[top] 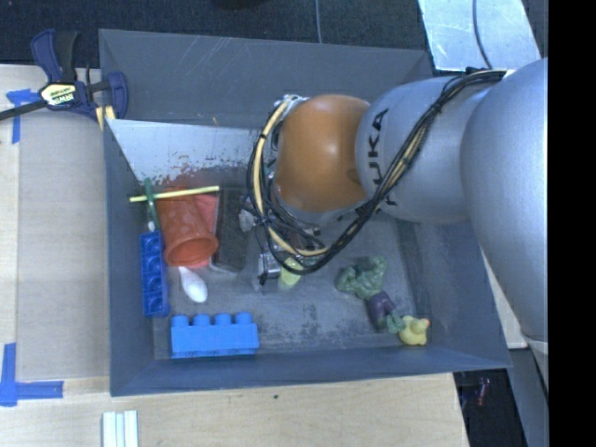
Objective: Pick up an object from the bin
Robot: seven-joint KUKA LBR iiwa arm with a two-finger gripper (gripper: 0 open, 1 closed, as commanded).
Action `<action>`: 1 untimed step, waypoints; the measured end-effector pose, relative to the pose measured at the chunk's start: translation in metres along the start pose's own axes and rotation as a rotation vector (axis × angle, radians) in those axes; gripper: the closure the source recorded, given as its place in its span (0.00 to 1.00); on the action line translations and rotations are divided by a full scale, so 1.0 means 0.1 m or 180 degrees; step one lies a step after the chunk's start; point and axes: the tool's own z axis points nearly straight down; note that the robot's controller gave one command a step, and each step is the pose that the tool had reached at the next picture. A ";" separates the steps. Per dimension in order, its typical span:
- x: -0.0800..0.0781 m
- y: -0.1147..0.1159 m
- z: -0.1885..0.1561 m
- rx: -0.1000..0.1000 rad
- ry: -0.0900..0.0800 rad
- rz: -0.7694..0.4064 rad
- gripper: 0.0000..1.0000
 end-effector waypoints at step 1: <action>-0.28 -0.23 0.20 0.0001 0.0024 0.0640 0.00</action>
Offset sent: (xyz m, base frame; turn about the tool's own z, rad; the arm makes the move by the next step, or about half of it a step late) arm 0.0094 -0.0179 0.0621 -0.0454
